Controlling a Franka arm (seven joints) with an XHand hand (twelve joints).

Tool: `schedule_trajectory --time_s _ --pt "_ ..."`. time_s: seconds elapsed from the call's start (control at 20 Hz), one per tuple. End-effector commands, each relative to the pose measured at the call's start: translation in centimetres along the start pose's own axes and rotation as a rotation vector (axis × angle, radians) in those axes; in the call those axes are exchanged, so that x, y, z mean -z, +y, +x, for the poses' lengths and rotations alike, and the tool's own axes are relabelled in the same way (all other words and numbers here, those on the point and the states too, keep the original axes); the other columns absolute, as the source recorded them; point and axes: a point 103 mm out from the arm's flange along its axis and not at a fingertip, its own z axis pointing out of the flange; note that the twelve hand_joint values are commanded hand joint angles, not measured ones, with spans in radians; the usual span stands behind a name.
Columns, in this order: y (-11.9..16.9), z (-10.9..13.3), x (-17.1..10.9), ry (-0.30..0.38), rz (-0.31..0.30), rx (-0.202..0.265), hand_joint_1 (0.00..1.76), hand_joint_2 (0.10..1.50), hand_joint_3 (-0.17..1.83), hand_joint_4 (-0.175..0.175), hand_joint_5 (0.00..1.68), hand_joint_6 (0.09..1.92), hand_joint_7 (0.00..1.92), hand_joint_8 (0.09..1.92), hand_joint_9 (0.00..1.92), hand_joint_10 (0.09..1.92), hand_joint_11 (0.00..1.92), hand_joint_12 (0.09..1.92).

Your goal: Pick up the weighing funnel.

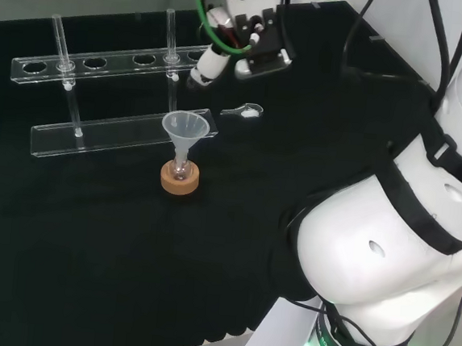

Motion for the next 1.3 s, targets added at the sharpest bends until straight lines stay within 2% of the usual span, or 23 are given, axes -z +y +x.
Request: schedule_trajectory --time_s 0.05,0.4,0.75,1.0,1.3 --pt "0.7 -3.9 -0.3 0.108 -0.028 0.008 0.7 0.68 0.36 -0.09 0.33 0.09 0.09 0.72 0.38 0.71 0.31 1.36" --pt "2.7 -8.4 -1.2 0.129 -0.055 -0.013 0.73 0.67 0.37 -0.093 0.35 0.09 0.12 0.73 0.46 0.69 0.33 1.35" --pt "6.5 -12.8 -2.7 0.14 -0.069 -0.034 0.85 0.64 0.44 -0.067 0.53 0.09 0.3 0.73 0.59 0.62 0.39 1.32" --pt "10.2 -15.7 -4.4 0.173 -0.049 -0.017 0.87 0.64 0.47 -0.058 0.57 0.09 0.35 0.73 0.63 0.61 0.42 1.31" --pt "14.4 -18.1 -6.9 0.138 -0.014 -0.002 0.87 0.63 0.49 -0.054 0.58 0.1 0.36 0.72 0.64 0.59 0.43 1.3"
